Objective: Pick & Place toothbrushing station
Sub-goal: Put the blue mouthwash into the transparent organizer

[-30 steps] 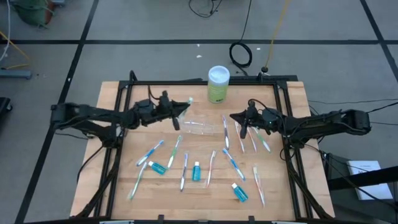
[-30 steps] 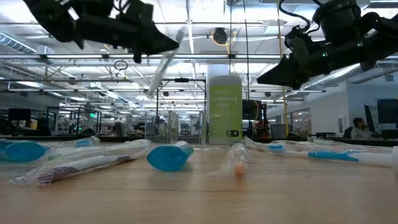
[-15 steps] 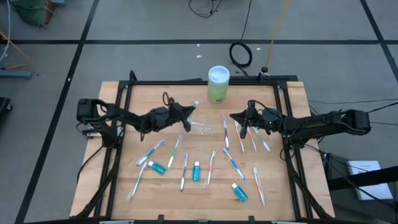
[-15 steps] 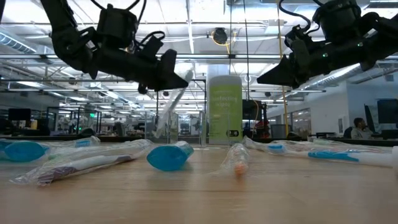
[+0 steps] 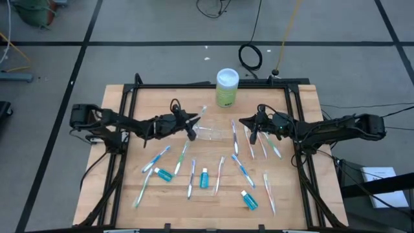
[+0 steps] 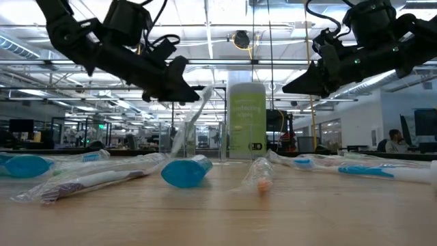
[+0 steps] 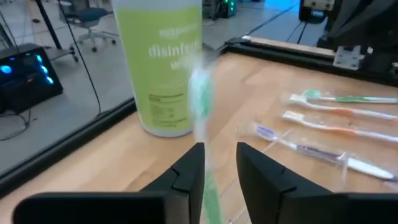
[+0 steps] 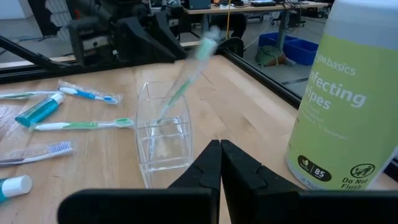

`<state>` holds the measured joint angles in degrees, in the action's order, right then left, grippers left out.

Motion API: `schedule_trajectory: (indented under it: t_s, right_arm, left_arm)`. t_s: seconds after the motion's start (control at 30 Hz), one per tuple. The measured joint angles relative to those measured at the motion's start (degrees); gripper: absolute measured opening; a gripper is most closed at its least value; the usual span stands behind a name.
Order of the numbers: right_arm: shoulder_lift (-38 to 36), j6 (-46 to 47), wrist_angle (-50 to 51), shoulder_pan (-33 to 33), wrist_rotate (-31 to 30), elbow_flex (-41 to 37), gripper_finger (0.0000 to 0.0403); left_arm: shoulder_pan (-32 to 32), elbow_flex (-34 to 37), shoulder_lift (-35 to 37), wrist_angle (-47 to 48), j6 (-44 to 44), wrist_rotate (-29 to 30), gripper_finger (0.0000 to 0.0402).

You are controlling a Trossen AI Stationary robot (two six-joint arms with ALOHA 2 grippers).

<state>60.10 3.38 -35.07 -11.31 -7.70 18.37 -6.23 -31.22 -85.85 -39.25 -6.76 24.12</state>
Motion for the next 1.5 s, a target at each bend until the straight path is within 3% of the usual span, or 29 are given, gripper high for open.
schedule_trajectory:
  t_s: [0.37, 0.53, 0.7, 0.87, 1.07, 1.27, 1.5]
  right_arm:
    - [0.0, 3.21, 1.31, 0.02, 0.21, -0.02, 0.0]
    - [0.0, 3.21, 1.36, 0.02, 0.22, -0.02, 0.0]
    - [0.0, 3.21, 1.45, 0.02, 0.22, -0.02, 0.0]
    - [0.0, 3.21, 1.51, 0.02, 0.22, -0.02, 0.0]
    - [0.0, 3.11, 1.53, 0.02, 0.24, -0.02, 0.0]
    - [0.0, 3.04, 1.71, 0.02, 0.24, -0.02, 0.0]
    - [-0.02, 3.35, 2.43, 0.02, 0.26, -0.04, 0.0]
  left_arm:
    - [2.5, -0.05, 17.96, 21.14, -0.45, -1.1, 0.0104]
    - [3.98, -0.06, 23.61, 33.38, -4.06, -7.72, 0.0104]
    - [6.95, -0.04, 24.81, 44.28, -10.08, -17.13, 0.0104]
    - [10.85, -0.04, 24.75, 56.32, -4.9, -25.89, 0.0104]
    - [14.13, -0.02, 24.75, 67.7, -4.55, -25.45, 0.0104]
    - [16.84, -0.02, 24.05, 69.51, -8.46, -32.69, 0.0104]
    - [23.26, -0.02, 22.64, 71.95, -10.43, -30.73, 0.0116]
